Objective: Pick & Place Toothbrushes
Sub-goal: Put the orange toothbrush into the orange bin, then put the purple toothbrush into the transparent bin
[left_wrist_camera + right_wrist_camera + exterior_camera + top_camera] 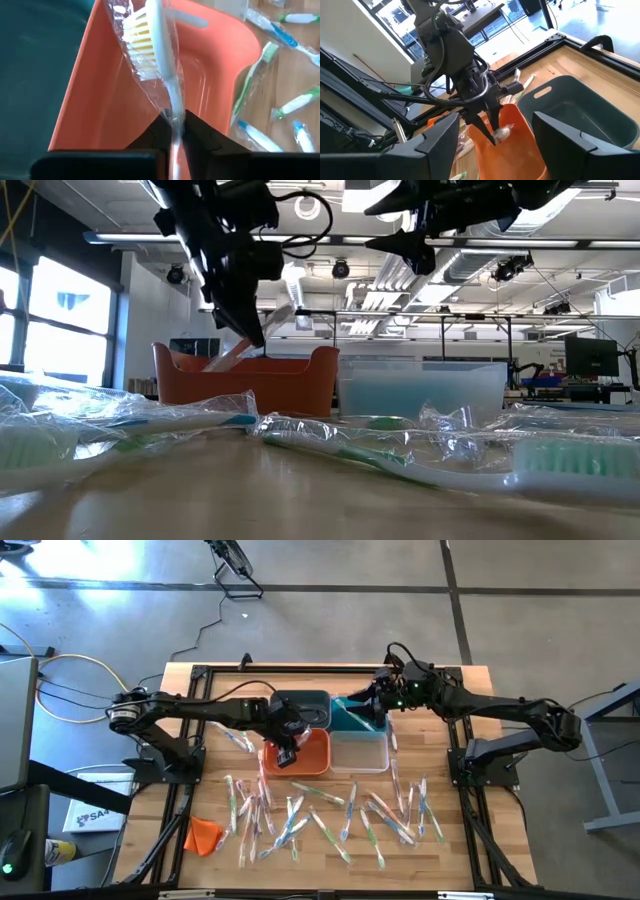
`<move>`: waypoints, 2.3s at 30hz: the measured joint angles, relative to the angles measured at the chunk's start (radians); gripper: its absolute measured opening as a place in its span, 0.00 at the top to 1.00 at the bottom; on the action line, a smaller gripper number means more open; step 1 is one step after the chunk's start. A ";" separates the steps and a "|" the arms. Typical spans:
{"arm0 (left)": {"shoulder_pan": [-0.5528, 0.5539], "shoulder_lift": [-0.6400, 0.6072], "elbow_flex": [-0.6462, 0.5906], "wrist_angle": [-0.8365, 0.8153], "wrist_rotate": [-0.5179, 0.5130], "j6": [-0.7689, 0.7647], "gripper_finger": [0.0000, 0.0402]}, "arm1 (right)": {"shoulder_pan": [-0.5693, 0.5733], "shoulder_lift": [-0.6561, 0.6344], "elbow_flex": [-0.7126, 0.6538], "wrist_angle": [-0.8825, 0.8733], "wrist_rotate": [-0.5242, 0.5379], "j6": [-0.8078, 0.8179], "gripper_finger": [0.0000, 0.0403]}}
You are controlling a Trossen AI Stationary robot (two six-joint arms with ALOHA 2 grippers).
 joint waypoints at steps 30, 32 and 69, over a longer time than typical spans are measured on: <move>0.051 -0.075 -0.001 0.072 -0.033 0.031 0.74 | -0.003 -0.015 0.000 -0.043 -0.005 0.004 0.40; 0.070 -0.103 -0.001 0.078 -0.032 0.046 0.81 | -0.005 -0.017 0.000 -0.042 -0.004 0.005 0.40; 0.179 -0.492 -0.272 0.410 -0.046 0.018 0.95 | -0.004 -0.017 0.000 -0.158 0.084 0.014 0.40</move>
